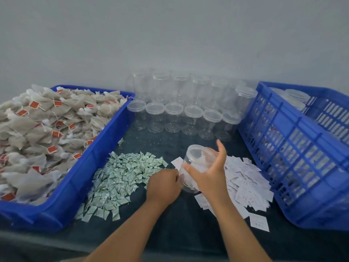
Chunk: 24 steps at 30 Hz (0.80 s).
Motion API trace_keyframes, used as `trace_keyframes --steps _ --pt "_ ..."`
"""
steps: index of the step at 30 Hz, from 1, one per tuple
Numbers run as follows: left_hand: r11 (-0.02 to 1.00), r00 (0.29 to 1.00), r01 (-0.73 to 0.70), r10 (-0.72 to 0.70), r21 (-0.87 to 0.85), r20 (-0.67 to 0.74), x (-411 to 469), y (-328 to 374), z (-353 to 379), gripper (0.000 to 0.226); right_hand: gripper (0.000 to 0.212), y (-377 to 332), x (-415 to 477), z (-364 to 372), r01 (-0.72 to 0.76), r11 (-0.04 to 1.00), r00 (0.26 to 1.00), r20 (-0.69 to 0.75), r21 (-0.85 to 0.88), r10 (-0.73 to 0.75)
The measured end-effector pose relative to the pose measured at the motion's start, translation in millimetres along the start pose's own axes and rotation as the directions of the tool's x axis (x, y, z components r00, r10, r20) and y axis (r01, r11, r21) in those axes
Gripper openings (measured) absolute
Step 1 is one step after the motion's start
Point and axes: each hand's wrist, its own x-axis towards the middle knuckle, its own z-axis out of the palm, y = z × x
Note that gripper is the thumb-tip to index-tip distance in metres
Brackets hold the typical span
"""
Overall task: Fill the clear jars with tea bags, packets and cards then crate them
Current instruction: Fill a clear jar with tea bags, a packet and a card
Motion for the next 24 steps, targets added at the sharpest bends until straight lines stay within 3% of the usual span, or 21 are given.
trace_keyframes --steps 3,5,8,12,15,17,20,22,24 --pt "0.999 1.000 0.018 -0.018 -0.030 0.006 -1.1 0.2 -1.0 0.038 0.109 11.6 -14.8 10.1 -0.105 0.960 0.979 -0.142 0.258 0.146" --pt "0.999 1.000 0.009 -0.009 -0.034 0.013 -2.7 1.5 -3.2 0.036 0.099 24.8 -25.1 16.5 -0.065 0.955 0.980 -0.160 0.288 0.115" --pt "0.999 0.999 -0.014 0.015 -0.031 0.033 -4.0 3.0 -5.1 0.028 0.103 37.7 -34.3 19.4 -0.060 0.937 0.983 -0.142 0.343 0.115" --pt "1.000 0.998 -0.023 0.023 -0.015 0.053 -4.9 5.9 -9.7 0.026 0.112 43.7 -33.1 17.1 -0.113 0.945 0.984 -0.098 0.306 0.149" --pt "0.997 0.995 -0.014 0.022 -0.081 0.102 -8.9 6.6 -13.9 0.013 0.111 44.7 -34.2 15.7 -0.095 0.966 0.988 -0.096 0.242 0.121" --pt "0.985 0.991 0.010 0.014 -0.174 0.132 -8.3 8.3 -24.5 0.022 0.101 46.3 -34.5 16.3 -0.062 0.972 0.989 -0.119 0.226 0.091" --pt "0.921 0.988 0.130 -0.153 -0.366 -0.035 5.7 13.6 -52.2 0.036 0.087 41.6 -37.2 21.3 -0.029 0.982 0.993 -0.105 0.186 0.049" --pt "0.884 0.980 0.036 -0.122 -0.467 -0.155 8.1 26.3 -73.6 0.035 0.086 34.4 -40.6 21.5 0.043 0.993 0.996 -0.084 0.113 -0.033" --pt "0.856 0.975 -0.200 0.124 -0.477 -0.187 1.7 43.3 -91.0 0.040 0.082 33.6 -42.2 20.1 0.093 0.990 0.996 -0.016 0.103 -0.092"
